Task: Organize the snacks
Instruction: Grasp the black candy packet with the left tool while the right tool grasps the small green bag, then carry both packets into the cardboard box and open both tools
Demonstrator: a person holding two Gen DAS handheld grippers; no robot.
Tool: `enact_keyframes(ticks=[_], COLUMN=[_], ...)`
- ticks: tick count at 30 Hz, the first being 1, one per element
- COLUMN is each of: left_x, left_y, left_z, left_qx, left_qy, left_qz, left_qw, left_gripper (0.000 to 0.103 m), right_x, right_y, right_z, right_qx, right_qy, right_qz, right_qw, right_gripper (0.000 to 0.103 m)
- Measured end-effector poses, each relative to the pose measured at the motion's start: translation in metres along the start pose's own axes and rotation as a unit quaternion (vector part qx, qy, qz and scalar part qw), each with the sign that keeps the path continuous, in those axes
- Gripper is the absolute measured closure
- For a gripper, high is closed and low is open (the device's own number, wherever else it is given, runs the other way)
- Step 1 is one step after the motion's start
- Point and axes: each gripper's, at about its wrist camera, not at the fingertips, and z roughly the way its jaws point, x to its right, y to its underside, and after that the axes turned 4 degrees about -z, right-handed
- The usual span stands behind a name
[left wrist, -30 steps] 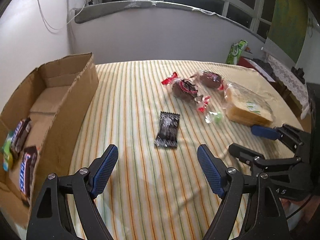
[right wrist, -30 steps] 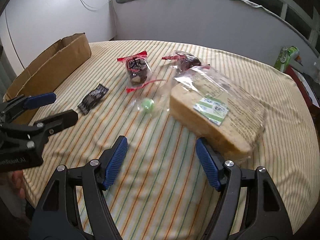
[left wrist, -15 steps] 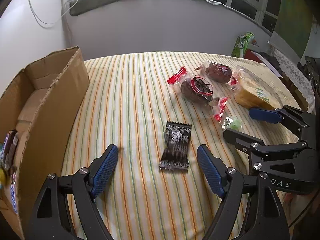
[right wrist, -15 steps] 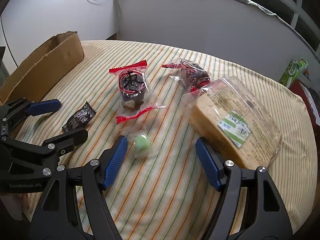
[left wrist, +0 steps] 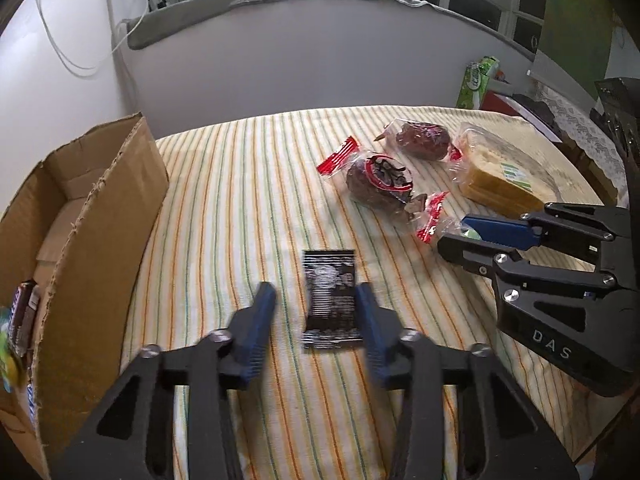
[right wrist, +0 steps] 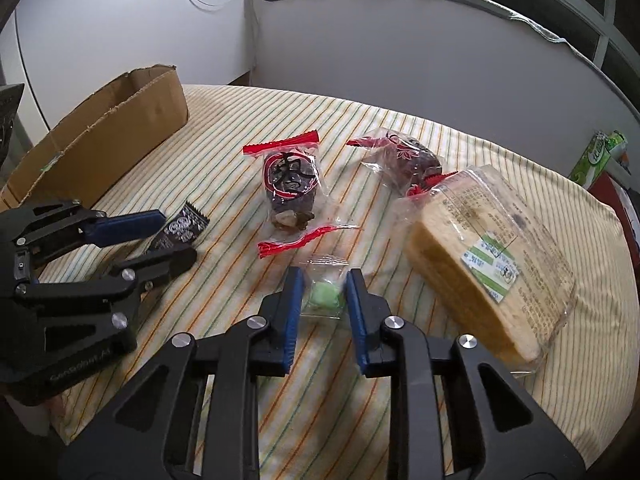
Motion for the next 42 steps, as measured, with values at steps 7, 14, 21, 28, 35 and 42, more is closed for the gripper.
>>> enact_keyframes(ticks=[7, 14, 21, 28, 35, 42], left_x=[0.003, -0.011, -0.025, -0.021, -0.013, -0.023], left_y=[-0.001, 0.0, 0.013, 0.022, 0.017, 0.0], left_z=[0.001, -0.004, -0.019, -0.036, -0.077, -0.155], left_qx=[0.001, 0.004, 0.003, 0.013, 0.059, 0.158], left_qy=[0.006, 0.037, 0.078, 0.078, 0.072, 0.062], left_qz=[0.001, -0.032, -0.067, -0.07, -0.062, -0.053], left_qw=[1.0, 0.9988, 0.9947, 0.9944, 0.9937, 0.9841], left_gripper=[0.08, 0.08, 0.081, 0.081, 0.081, 0.081], right_x=[0.003, 0.011, 0.015, 0.009, 0.006, -0.016], right_y=[0.004, 0.012, 0.032, 0.049, 0.052, 0.02], right_z=[-0.004, -0.019, -0.044, -0.061, -0.101, -0.186], right_qx=[0.008, 0.028, 0.056, 0.074, 0.106, 0.184], right_qy=[0.0, 0.0, -0.007, -0.017, -0.002, 0.047], right_qz=[0.005, 0.027, 0.061, 0.084, 0.096, 0.059], right_qw=[1.0, 0.999, 0.997, 0.994, 0.99, 0.98], right_gripper=[0.08, 0.081, 0.081, 0.081, 0.081, 0.081])
